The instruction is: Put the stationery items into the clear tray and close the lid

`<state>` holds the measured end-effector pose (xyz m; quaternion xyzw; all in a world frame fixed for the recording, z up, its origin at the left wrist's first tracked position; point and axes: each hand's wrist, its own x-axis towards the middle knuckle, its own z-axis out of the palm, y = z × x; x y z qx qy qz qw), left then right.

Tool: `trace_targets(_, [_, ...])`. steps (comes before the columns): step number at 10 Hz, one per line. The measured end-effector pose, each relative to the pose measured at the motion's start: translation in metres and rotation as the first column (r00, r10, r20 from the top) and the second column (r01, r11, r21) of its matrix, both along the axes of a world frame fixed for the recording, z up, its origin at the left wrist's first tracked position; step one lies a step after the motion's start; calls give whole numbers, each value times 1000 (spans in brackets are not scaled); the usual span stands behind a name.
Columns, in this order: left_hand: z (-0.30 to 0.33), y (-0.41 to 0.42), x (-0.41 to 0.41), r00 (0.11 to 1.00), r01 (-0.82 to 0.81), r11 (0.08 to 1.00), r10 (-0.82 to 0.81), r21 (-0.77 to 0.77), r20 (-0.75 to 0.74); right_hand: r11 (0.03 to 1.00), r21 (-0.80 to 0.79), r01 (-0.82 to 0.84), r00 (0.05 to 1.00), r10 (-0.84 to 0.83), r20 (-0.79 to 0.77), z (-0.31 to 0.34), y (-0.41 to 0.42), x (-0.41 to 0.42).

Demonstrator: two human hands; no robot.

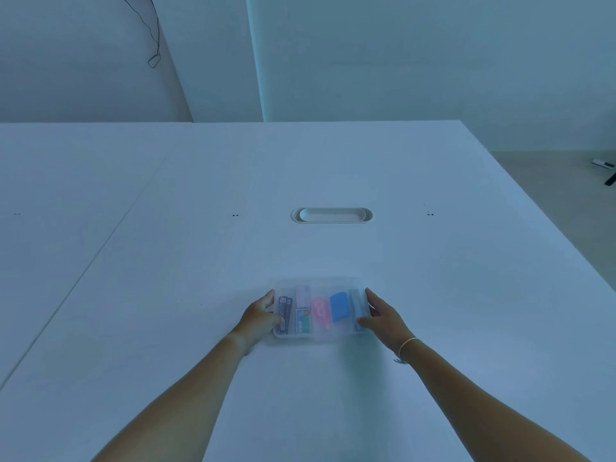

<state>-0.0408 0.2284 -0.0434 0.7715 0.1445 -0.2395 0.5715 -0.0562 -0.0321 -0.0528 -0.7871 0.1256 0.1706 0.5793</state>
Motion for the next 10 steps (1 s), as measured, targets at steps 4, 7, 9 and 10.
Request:
trace_targets(4, [3, -18, 63, 1000, 6, 999, -6, 44, 12, 997, -68, 48, 999, -49, -21, 4, -6, 61])
trace_targets(7, [-1, -25, 83, 1000, 5, 999, -5, 37, 8, 994, -106, 41, 999, -44, -26, -1, -13, 80])
trace_targets(9, [9, -27, 82, 999, 19, 996, -22, 88, 28, 993, -114, 17, 1000, -18, -12, 4, -12, 79])
trace_targets(10, [27, -27, 83, 995, 23, 987, -37, 158, 87, 986, -163, 25, 998, -15, 65, 17, -12, 85])
